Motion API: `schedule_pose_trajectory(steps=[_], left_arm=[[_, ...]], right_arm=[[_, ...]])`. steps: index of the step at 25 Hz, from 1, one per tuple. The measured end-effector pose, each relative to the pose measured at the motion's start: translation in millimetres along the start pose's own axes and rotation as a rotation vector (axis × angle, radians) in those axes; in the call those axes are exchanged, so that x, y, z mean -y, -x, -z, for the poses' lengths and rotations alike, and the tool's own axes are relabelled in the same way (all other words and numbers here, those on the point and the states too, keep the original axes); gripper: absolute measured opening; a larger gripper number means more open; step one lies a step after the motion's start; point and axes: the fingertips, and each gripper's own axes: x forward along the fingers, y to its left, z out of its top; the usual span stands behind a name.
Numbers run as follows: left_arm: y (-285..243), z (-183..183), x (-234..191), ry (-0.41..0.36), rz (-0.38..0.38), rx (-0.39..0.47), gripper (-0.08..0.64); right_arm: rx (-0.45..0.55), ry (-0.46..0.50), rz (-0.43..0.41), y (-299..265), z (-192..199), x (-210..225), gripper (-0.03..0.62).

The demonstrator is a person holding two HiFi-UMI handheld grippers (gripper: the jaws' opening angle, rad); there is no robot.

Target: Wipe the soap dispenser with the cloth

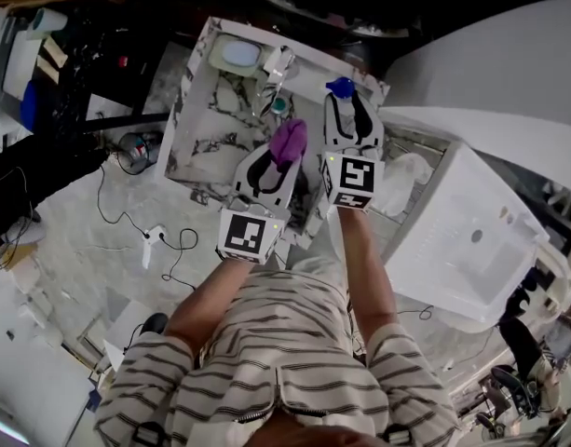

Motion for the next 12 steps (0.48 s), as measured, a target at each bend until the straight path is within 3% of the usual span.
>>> schedule_pose_trajectory(steps=[4, 12], left_arm=[[0, 3, -3, -0.005, -0.003, -0.007, 0.121], [5, 4, -4, -0.008, -0.016, 0.01, 0.121]], right_arm=[[-0.037, 0.022, 0.016, -8, 7, 1, 0.15], [-0.019, 0.107, 0.042, -16, 8, 1, 0.134]])
